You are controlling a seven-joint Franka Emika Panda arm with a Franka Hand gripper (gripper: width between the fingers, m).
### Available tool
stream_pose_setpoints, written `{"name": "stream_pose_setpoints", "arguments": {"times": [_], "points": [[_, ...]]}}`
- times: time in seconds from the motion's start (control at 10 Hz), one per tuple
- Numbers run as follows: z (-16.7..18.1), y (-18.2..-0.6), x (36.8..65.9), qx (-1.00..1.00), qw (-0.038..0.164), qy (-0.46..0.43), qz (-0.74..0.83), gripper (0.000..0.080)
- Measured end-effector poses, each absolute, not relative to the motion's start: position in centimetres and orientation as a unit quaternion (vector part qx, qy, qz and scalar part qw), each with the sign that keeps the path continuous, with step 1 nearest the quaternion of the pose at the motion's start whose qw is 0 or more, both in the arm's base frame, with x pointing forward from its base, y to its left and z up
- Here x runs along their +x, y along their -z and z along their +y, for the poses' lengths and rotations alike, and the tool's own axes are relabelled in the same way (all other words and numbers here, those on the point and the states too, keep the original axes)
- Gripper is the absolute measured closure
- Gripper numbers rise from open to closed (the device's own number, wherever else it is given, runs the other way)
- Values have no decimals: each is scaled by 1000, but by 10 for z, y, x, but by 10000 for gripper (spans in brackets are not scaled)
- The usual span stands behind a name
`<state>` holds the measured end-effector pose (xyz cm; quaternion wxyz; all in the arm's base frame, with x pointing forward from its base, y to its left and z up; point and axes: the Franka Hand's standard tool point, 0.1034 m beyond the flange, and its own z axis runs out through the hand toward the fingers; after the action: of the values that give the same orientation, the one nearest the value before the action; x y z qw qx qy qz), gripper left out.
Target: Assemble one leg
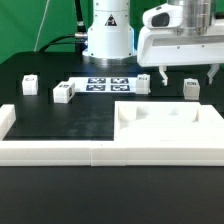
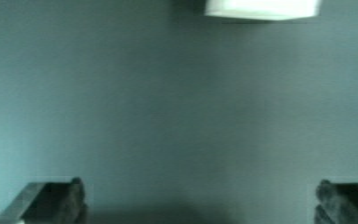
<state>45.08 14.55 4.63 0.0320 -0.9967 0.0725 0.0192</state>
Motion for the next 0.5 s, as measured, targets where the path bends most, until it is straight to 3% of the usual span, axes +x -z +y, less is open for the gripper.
{"name": "stream_pose_setpoints", "arguments": {"times": [0.5], "points": [[152, -42, 440, -990, 43, -15, 130, 151]]}}
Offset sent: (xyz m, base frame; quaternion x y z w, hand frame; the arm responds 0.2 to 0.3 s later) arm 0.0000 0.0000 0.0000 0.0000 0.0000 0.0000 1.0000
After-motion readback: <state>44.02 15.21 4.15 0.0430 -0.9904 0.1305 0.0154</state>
